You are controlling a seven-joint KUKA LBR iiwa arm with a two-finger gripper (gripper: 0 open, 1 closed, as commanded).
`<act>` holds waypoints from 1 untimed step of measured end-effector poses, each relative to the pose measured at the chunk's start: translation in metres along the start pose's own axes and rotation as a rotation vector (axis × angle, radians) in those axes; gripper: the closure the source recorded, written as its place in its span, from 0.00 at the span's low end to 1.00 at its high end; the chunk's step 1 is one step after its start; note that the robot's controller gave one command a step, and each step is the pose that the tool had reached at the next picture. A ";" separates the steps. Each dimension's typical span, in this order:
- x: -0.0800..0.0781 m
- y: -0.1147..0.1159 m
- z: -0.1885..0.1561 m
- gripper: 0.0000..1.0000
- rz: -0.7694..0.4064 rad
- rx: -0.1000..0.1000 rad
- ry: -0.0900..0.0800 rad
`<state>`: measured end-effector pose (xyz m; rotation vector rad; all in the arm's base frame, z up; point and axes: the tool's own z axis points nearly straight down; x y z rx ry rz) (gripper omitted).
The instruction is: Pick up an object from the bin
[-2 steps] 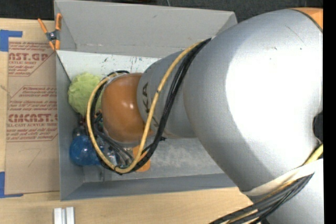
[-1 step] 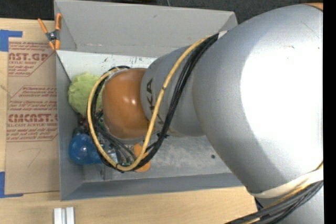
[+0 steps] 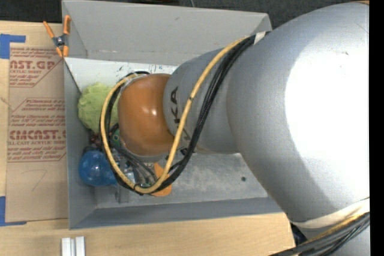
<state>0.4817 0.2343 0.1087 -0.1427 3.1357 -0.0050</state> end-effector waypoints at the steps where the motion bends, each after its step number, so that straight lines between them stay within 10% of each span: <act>1: 0.001 0.000 -0.015 1.00 0.000 0.000 0.002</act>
Offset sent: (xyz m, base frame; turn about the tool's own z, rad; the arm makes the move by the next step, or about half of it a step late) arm -0.0008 -0.0003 0.0896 0.0000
